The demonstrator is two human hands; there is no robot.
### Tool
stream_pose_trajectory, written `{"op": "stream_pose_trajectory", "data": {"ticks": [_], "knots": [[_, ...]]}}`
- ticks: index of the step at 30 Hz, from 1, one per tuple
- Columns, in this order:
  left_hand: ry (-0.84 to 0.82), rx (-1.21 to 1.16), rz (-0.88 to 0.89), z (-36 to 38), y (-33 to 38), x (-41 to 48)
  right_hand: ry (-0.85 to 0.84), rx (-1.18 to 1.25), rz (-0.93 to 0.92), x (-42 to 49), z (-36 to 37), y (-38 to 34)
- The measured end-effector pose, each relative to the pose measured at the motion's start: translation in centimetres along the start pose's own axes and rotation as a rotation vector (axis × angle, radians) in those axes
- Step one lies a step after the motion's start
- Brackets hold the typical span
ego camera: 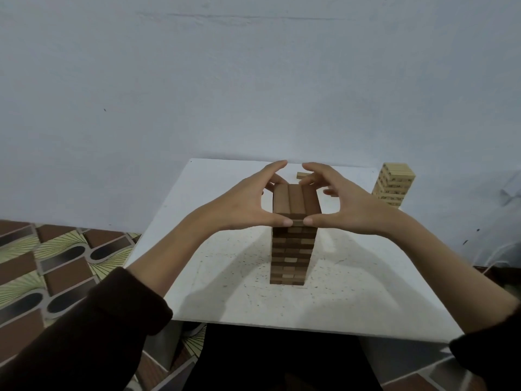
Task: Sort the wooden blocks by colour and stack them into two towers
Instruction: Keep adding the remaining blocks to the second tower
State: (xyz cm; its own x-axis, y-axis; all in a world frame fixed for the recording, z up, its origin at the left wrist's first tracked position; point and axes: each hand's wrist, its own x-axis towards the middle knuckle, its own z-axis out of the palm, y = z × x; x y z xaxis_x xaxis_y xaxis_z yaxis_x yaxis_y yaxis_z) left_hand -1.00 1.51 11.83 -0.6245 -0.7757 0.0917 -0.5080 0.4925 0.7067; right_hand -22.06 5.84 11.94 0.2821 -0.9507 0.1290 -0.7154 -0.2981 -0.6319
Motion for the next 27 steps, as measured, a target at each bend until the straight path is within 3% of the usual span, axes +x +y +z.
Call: {"op": "stream_pose_trajectory", "data": {"ticks": [27], "knots": [[0.053,-0.028,0.010,0.94,-0.56,0.29,-0.004,0.041,0.007,0.34,0.81,0.74]]}}
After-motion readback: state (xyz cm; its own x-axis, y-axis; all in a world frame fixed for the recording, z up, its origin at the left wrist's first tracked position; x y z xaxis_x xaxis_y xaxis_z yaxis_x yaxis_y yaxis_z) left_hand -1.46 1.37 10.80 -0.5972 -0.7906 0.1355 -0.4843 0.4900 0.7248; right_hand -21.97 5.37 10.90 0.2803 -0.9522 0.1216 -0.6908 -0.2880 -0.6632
